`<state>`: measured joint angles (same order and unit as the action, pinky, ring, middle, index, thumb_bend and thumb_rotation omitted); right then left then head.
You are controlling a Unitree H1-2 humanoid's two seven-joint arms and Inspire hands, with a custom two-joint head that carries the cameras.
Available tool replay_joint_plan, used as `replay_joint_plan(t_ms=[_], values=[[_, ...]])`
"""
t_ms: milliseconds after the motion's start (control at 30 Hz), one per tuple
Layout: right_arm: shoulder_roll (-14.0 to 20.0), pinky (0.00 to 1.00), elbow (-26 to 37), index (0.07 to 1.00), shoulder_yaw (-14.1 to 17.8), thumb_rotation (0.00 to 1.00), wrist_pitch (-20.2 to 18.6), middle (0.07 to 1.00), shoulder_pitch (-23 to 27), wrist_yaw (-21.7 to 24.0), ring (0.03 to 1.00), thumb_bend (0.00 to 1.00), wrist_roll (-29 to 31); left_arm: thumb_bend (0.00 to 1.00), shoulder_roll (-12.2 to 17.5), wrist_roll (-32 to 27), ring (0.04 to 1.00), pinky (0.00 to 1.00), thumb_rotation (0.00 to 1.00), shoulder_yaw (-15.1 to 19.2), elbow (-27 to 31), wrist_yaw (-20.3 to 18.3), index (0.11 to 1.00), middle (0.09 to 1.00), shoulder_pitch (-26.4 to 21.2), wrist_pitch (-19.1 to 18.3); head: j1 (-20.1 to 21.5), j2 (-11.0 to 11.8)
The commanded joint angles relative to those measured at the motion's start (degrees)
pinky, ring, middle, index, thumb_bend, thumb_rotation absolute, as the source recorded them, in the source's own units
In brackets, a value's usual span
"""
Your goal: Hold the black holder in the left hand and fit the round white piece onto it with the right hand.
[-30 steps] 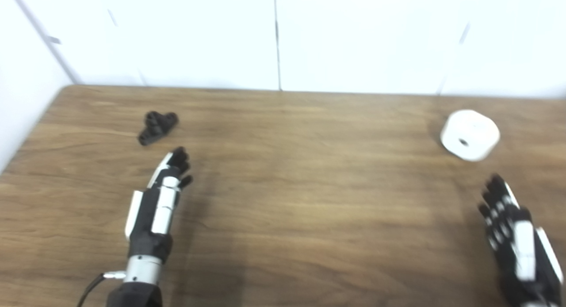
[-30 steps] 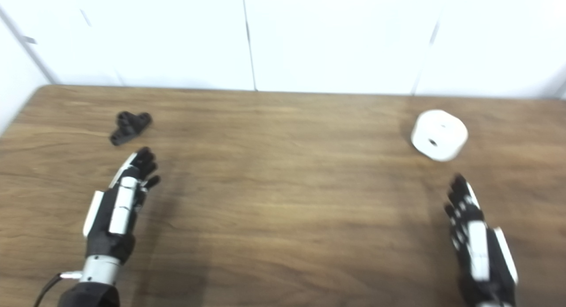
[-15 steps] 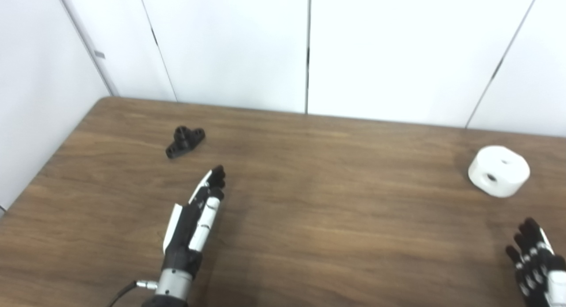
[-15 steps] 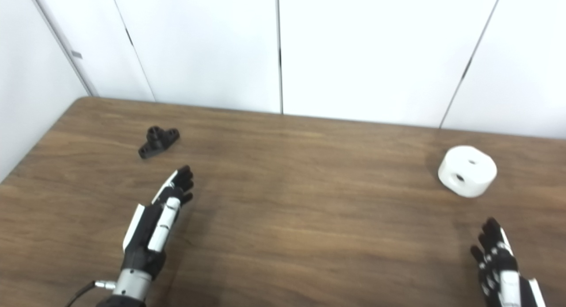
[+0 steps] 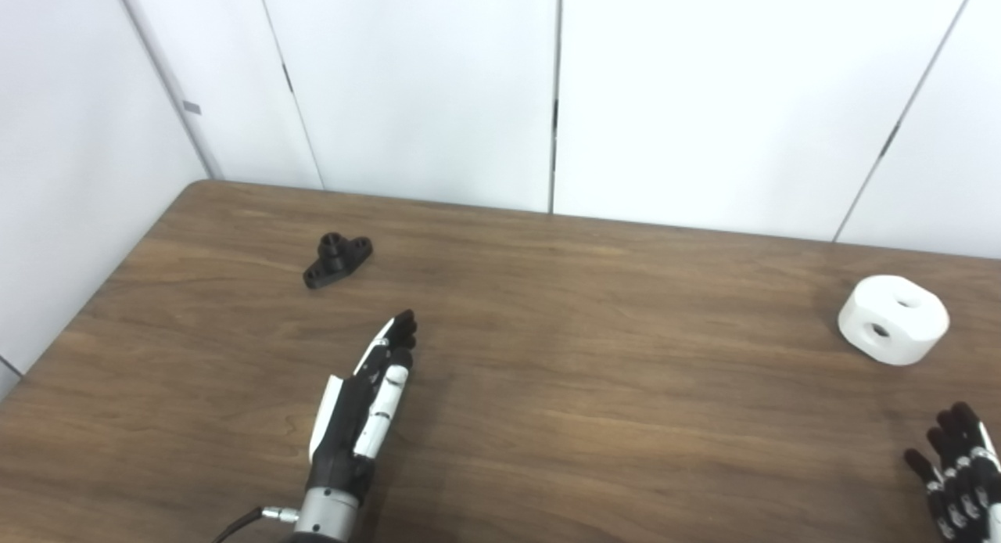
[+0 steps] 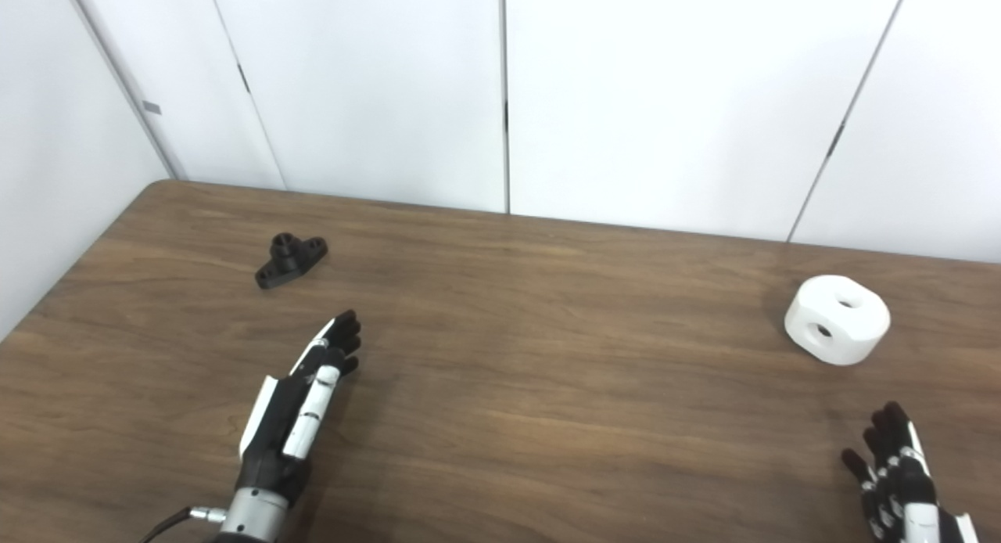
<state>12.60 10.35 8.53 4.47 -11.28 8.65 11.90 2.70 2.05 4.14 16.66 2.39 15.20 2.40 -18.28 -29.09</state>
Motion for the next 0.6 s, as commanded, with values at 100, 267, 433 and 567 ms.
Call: replay_joint_plan(t_ms=[100,267,433,567], values=[[0.6,1.0,0.5,1.0,0.4,1.0,-0.1,1.0,0.2,-0.2,1.0,0.57,-0.3,0.48,-2.2,1.7,0.941,0.93,0.86,-1.2,1.6,0.9,0.94,0.943,7.2,1.3,-0.2,0.1],[0.9,1.0,0.0,1.0,0.3,1.0,0.2,1.0,0.2,0.4,1.0,0.59,0.1,0.48,-2.1,3.5,0.948,0.93,0.82,-1.5,2.3,1.3,0.944,0.944,7.3,0.6,-0.2,0.2],[1.0,1.0,-0.2,1.0,0.2,1.0,0.7,1.0,0.0,0.5,1.0,0.58,-0.1,0.44,-2.1,5.7,0.948,0.91,0.62,-1.6,5.0,1.4,0.942,0.939,7.6,-0.9,-0.3,0.2],[1.0,1.0,-0.2,1.0,0.1,1.0,1.1,1.0,-0.2,0.8,1.0,0.57,-0.1,0.45,-1.7,9.9,0.92,0.88,0.44,-1.6,8.9,1.5,0.936,0.921,7.6,-4.0,0.1,0.2]])
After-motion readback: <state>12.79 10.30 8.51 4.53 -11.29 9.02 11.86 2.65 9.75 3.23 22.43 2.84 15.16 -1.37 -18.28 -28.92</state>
